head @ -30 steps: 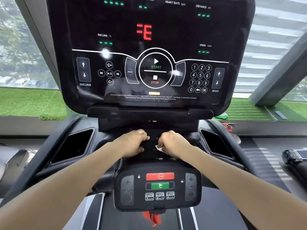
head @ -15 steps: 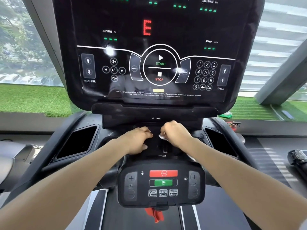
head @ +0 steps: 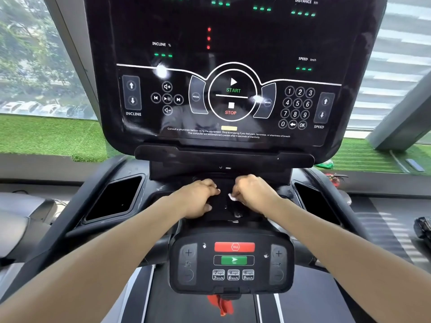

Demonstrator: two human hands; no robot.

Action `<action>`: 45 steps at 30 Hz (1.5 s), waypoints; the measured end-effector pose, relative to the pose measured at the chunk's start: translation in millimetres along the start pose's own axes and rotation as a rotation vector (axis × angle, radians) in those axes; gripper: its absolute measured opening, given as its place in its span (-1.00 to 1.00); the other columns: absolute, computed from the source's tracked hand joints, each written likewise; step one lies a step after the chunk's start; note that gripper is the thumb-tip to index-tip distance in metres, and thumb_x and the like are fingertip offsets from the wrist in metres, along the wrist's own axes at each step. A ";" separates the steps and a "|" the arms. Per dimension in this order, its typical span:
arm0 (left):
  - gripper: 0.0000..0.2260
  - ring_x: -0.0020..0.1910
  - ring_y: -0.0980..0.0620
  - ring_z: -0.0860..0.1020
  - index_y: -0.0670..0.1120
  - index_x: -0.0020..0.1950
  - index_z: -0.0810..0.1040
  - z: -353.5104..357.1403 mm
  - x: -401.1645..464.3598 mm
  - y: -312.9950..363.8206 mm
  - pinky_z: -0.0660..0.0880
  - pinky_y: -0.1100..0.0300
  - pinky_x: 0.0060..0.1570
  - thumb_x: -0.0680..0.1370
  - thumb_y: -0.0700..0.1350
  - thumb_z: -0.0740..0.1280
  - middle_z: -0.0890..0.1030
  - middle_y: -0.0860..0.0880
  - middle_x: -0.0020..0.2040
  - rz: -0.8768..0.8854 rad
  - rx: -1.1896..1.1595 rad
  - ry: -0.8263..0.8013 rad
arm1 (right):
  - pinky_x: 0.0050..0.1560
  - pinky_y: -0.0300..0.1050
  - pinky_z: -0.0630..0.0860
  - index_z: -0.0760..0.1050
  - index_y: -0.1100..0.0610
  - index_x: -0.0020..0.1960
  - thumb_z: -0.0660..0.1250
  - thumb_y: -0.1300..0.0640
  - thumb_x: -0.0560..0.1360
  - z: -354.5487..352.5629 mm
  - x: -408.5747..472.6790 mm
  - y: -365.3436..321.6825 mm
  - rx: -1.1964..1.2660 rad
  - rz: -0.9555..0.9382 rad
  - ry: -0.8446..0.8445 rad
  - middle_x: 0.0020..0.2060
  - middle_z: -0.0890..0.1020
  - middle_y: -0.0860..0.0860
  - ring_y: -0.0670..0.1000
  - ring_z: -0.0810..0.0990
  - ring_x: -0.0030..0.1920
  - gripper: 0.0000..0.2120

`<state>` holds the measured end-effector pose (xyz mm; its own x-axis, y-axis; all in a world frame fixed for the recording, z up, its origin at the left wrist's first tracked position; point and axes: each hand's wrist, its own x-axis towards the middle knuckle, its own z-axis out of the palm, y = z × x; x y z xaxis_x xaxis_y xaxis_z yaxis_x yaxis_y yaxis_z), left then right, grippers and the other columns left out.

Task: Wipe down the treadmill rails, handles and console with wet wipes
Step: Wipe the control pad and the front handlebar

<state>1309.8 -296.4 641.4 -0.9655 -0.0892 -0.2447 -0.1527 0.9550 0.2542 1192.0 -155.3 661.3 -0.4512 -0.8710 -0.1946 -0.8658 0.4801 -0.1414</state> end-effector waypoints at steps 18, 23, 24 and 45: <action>-0.49 0.44 0.00 0.25 -0.05 0.49 0.28 -2.4 -1.5 0.1 0.20 0.15 0.39 0.55 -0.12 0.32 0.22 0.00 0.49 -0.001 -0.037 0.017 | -0.02 -0.06 0.55 0.68 0.16 -0.12 0.40 0.26 0.41 -1.2 -8.8 -3.9 0.165 -0.072 -0.097 -0.13 0.67 0.11 0.11 0.64 -0.11 -0.90; -0.54 0.38 0.03 0.33 -0.05 0.44 0.35 -1.6 -11.7 -3.3 0.27 0.15 0.35 0.55 -0.11 0.31 0.32 0.03 0.43 -0.015 -0.041 0.104 | -0.08 -0.13 0.53 0.64 0.10 -0.12 0.36 0.17 0.46 -1.5 13.8 -9.6 0.074 -0.007 0.016 -0.08 0.63 0.11 0.17 0.63 -0.09 -0.92; -0.56 0.35 0.03 0.36 -0.05 0.42 0.38 -0.3 -15.6 -7.0 0.30 0.12 0.32 0.54 -0.10 0.33 0.36 0.05 0.39 -0.031 -0.039 0.134 | -0.09 -0.14 0.54 0.64 0.12 -0.14 0.36 0.17 0.44 -2.3 9.6 -12.3 0.058 -0.039 -0.048 -0.11 0.64 0.12 0.16 0.63 -0.12 -0.92; -0.55 0.28 0.02 0.39 -0.07 0.34 0.47 6.5 -31.7 -29.3 0.31 0.11 0.30 0.47 -0.04 0.43 0.46 0.02 0.30 -0.150 -0.159 0.239 | -0.05 -0.15 0.51 0.64 0.10 -0.13 0.33 0.13 0.48 -3.5 18.6 -24.5 0.045 -0.041 -0.031 -0.09 0.61 0.13 0.20 0.61 -0.07 -0.88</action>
<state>1346.2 -319.7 635.6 -0.9492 -0.3072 -0.0684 -0.3095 0.8717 0.3799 1204.0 -183.6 664.5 -0.4076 -0.8868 -0.2177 -0.8727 0.4485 -0.1929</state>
